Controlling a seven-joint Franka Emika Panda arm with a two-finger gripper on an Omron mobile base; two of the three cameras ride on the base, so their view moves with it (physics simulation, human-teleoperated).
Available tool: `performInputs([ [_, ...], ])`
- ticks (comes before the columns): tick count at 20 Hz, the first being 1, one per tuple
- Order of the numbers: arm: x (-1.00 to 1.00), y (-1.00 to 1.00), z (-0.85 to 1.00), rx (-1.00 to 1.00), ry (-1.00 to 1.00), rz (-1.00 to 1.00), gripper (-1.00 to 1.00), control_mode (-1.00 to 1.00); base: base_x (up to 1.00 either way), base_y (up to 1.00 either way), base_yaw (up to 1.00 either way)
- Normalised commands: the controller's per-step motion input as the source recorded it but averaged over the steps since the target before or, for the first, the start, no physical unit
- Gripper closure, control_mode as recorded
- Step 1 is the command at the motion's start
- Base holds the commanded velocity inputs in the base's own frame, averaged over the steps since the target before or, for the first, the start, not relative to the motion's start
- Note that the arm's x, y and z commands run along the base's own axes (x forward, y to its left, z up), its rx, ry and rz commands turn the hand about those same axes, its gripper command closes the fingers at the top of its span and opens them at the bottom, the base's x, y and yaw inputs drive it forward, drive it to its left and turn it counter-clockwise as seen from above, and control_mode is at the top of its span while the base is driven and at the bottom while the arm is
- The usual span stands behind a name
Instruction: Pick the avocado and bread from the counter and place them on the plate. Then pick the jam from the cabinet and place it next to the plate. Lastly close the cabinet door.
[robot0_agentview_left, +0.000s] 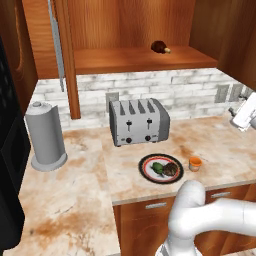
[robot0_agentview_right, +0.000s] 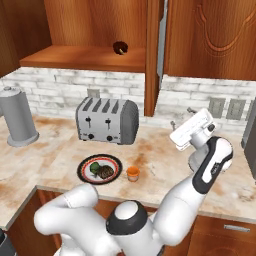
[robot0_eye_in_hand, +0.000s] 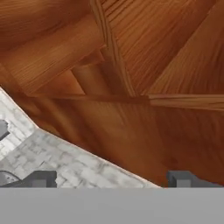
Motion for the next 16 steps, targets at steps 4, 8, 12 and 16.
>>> performInputs([
  [4, 0.00, 0.00, 0.42, 0.00, -0.28, 0.08, -1.00, -1.00, 0.00, 0.00, 0.00],
  [8, 0.01, 0.00, 0.36, 0.00, -0.25, 0.09, -1.00, -1.00, 0.00, 0.00, 0.00],
  [12, 0.00, 0.00, 0.45, 0.00, -0.25, 0.08, -1.00, -1.00, 0.00, 0.00, 0.00],
  [16, -0.04, 0.20, 0.58, -0.05, -0.33, 0.06, -1.00, -1.00, 0.00, 0.00, 0.00],
])
